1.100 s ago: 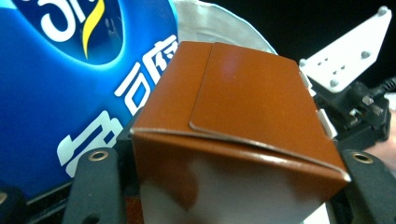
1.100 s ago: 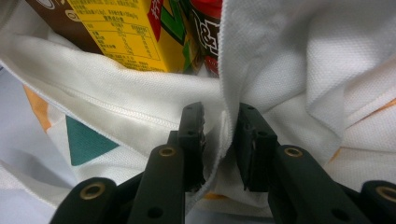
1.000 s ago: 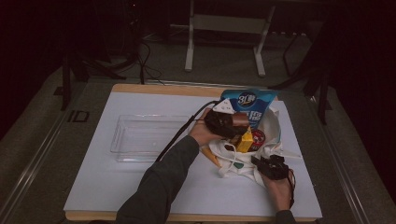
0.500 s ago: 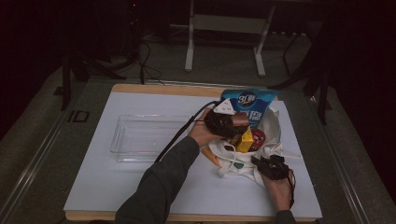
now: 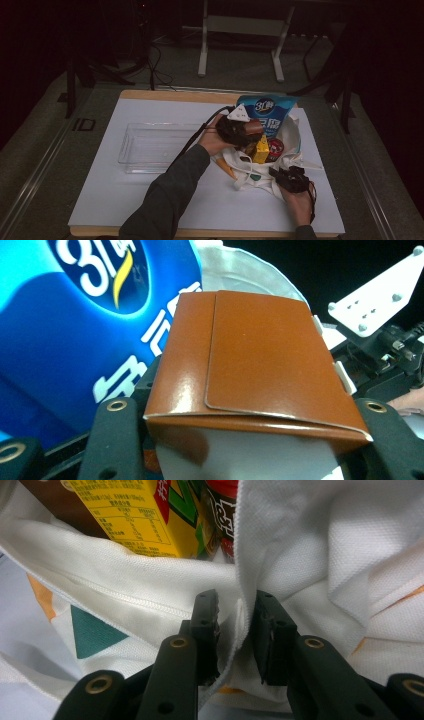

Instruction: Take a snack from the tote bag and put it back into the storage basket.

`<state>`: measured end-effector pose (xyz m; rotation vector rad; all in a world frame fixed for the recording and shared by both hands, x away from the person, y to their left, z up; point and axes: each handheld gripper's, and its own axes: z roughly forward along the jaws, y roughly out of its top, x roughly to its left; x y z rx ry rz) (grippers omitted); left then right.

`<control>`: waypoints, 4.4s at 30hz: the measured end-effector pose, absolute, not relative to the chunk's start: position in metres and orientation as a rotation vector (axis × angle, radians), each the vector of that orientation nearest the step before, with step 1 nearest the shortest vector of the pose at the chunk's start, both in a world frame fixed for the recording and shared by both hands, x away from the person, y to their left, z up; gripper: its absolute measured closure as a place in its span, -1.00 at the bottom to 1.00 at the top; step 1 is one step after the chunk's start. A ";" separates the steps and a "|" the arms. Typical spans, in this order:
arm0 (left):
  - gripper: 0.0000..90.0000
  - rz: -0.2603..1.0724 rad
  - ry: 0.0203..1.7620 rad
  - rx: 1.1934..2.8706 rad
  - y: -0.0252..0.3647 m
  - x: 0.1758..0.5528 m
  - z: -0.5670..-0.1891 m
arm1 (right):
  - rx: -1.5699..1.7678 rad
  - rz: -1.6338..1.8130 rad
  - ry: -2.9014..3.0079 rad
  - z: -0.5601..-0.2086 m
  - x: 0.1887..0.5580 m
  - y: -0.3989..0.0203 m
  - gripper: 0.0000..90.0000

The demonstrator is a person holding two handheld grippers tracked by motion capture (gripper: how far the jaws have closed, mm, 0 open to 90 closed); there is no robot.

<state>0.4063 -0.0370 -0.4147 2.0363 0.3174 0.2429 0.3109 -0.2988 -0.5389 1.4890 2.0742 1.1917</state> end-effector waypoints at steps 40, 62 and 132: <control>-0.04 0.301 0.364 1.814 0.018 0.390 -0.350 | 1.491 1.194 2.072 -0.539 0.311 -0.299 0.61; -0.04 0.333 0.368 1.796 0.059 0.383 -0.327 | 1.492 1.196 2.072 -0.539 0.311 -0.299 0.61; -0.04 0.370 0.414 1.961 0.176 0.361 -0.347 | 1.488 1.193 2.070 -0.539 0.310 -0.299 0.60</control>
